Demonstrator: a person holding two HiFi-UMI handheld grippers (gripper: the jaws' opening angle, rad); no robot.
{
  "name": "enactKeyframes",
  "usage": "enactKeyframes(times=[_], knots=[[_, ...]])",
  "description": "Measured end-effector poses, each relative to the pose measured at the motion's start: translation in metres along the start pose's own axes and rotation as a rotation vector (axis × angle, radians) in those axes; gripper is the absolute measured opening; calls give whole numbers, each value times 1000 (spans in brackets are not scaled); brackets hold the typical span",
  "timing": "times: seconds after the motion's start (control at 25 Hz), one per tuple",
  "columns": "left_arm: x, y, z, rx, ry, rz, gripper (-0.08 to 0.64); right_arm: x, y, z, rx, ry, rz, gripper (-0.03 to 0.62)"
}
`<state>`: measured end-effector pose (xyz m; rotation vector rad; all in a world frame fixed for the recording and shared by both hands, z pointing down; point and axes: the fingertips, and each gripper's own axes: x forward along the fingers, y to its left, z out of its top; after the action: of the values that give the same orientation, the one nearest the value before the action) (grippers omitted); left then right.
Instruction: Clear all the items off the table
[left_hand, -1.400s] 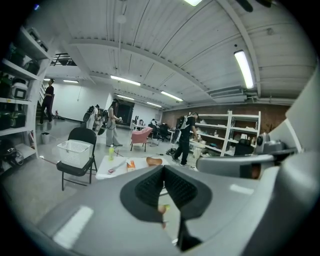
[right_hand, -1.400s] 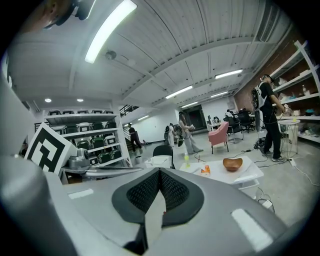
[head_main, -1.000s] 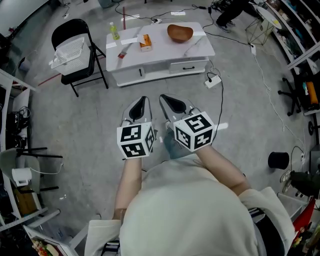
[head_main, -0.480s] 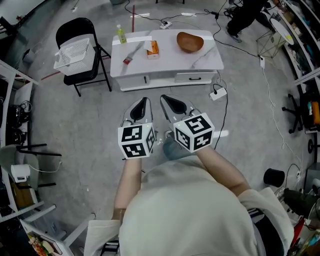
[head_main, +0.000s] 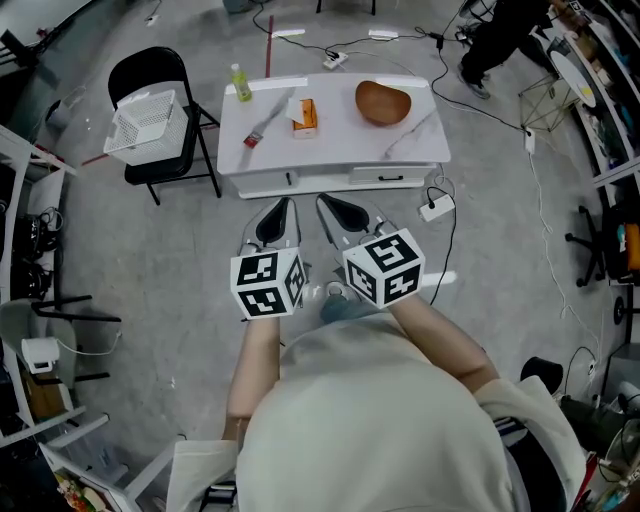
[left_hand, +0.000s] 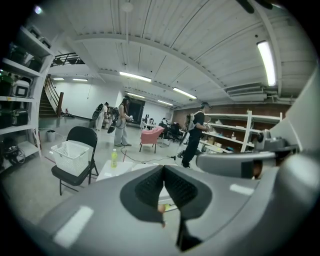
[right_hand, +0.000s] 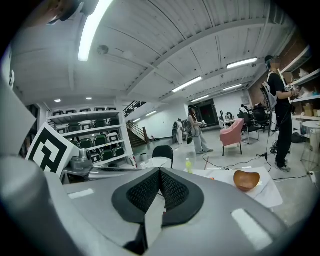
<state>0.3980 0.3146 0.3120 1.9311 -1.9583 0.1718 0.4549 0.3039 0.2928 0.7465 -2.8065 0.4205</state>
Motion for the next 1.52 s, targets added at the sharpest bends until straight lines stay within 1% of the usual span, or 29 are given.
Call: enactKeyframes(times=[0.28,0.48,0.72,0.96,1.28,1.52], knots=[[45,-4,17,11,-15,12,9,24,-37,16,-19,-8,26,-5],[71,-4,24,9,-23,22,8,39,-59,21,-27,-10,45,-5],[91,-7,30,13,-22,28,9,48,-77,26,-25,-10,56,-5],[101,-7,29,13,-5,37,9,53,-89,25,-2,-1,54,-5],[124,7,34,7,-1,50,8,69,-109,27,8,9,38,-5],[153,30,42,8,3,47,9,100,-128,33,10,12,18,-5]])
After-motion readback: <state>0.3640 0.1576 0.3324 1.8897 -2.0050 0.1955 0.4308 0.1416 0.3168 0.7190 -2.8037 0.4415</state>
